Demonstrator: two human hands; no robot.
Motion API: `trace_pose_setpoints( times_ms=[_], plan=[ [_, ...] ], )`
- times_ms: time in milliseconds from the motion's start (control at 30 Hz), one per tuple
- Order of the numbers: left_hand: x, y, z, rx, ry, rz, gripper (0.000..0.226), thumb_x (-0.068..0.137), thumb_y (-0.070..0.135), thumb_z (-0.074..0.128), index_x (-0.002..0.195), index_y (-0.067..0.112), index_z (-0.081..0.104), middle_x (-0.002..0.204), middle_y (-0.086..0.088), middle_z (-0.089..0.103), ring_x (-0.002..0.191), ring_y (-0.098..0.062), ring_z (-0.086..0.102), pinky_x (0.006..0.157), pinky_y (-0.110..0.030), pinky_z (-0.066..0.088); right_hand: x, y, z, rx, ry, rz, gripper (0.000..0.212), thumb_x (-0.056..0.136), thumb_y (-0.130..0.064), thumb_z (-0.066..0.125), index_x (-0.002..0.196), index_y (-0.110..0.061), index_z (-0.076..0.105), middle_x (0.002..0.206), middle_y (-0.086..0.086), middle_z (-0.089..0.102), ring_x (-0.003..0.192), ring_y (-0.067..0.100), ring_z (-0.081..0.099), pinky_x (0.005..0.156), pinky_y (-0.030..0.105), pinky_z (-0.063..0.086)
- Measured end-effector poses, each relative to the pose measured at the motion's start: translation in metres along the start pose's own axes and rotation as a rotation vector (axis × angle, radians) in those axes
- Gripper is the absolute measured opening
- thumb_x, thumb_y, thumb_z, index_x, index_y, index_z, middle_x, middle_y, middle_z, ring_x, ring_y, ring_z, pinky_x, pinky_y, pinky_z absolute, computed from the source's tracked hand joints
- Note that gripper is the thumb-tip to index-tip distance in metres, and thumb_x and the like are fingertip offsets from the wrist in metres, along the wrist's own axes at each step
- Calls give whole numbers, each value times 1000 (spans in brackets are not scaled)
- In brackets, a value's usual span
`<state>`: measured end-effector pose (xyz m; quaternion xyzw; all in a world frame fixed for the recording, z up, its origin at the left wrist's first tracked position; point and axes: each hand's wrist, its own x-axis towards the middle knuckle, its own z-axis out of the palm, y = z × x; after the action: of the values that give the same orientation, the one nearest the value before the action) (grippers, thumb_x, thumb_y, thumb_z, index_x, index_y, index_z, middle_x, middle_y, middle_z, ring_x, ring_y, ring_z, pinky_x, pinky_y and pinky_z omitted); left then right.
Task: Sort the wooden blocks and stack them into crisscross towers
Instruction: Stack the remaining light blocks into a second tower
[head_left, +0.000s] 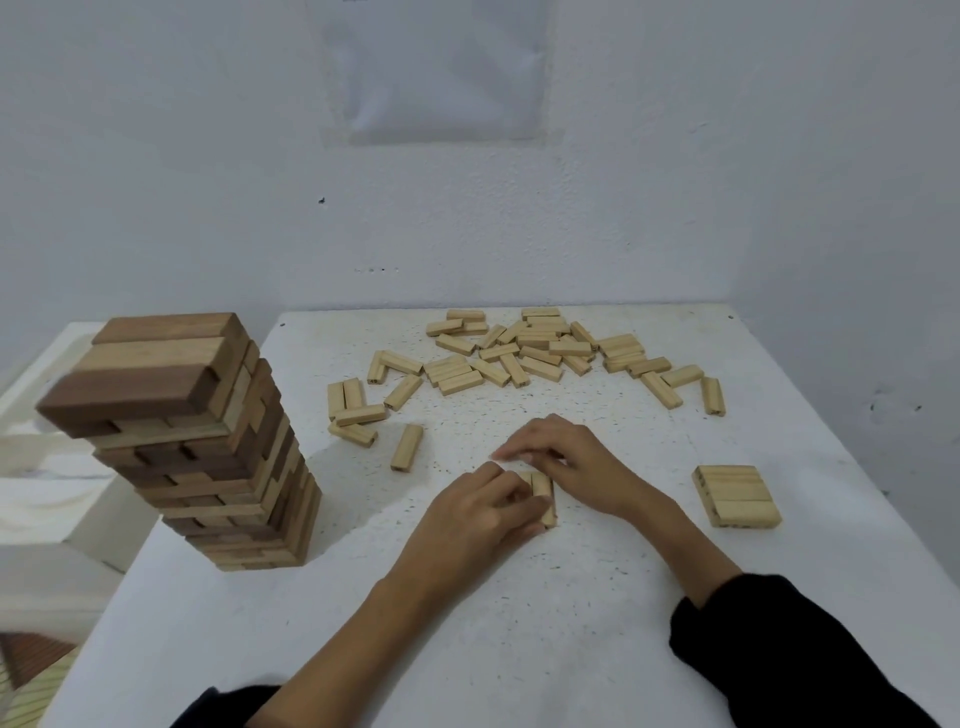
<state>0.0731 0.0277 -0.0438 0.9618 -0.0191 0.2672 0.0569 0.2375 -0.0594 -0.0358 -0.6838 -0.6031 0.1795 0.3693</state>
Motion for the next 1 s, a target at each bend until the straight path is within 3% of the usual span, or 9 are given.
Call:
trace_pose_setpoints(
  times_ms=[167, 333, 567, 667, 833, 900, 933, 1000],
  plan=[
    [-3, 0, 1, 16, 36, 55, 23, 91, 26, 54, 98, 16, 73, 89, 2, 65, 84, -13, 53, 58, -26, 48, 8, -5, -7, -1, -124, -12, 43, 90, 11, 44, 102, -19, 72, 103, 3, 58, 100, 17, 54, 89, 37, 46],
    [-4, -6, -2, 3, -10, 142, 20, 91, 21, 55, 97, 15, 73, 95, 2, 68, 82, -14, 56, 62, -24, 47, -9, -2, -7, -81, -59, 23, 41, 90, 9, 46, 107, -20, 71, 93, 0, 57, 90, 14, 53, 79, 28, 45],
    [-7, -22, -5, -182, -89, 166, 23, 92, 22, 55, 102, 13, 74, 104, 1, 71, 98, -17, 64, 76, -25, 54, -44, -10, 8, -157, 152, 143, 32, 94, -1, 48, 117, -16, 65, 90, -4, 53, 87, 12, 49, 70, 9, 34],
    [-6, -25, -6, -248, -87, 174, 20, 91, 19, 58, 98, 10, 75, 102, 0, 72, 99, -17, 64, 79, -27, 54, -54, -16, 23, -232, 267, 187, 31, 94, -2, 48, 119, -13, 64, 91, -4, 50, 85, 11, 44, 67, 8, 30],
    [-10, -25, -8, -299, -41, 106, 17, 91, 16, 61, 101, 12, 73, 113, -1, 69, 108, -15, 61, 83, -27, 53, -57, -20, 26, -251, 310, 234, 31, 93, -4, 51, 120, -11, 62, 93, -1, 54, 87, 12, 46, 70, 9, 32],
    [-12, -19, -13, -292, 20, 7, 18, 92, 14, 61, 106, 15, 71, 118, 0, 66, 112, -12, 59, 85, -25, 52, -61, -24, 24, -252, 375, 248, 34, 94, -18, 48, 126, -11, 58, 100, 0, 54, 96, 13, 45, 80, 16, 39],
    [-14, -15, -17, -288, 44, -71, 22, 94, 17, 56, 111, 17, 69, 121, 3, 63, 114, -9, 57, 88, -24, 50, -65, -27, 23, -267, 389, 267, 43, 95, -33, 41, 130, -14, 54, 107, 0, 53, 101, 11, 41, 85, 23, 41],
    [-19, -5, -26, -310, 40, -300, 36, 98, 34, 40, 128, 25, 58, 133, 14, 52, 124, 2, 44, 99, -22, 41, -76, -35, 20, -299, 324, 342, 78, 84, -69, 16, 141, -21, 39, 126, -5, 43, 114, 5, 26, 96, 27, 31]
  ],
)
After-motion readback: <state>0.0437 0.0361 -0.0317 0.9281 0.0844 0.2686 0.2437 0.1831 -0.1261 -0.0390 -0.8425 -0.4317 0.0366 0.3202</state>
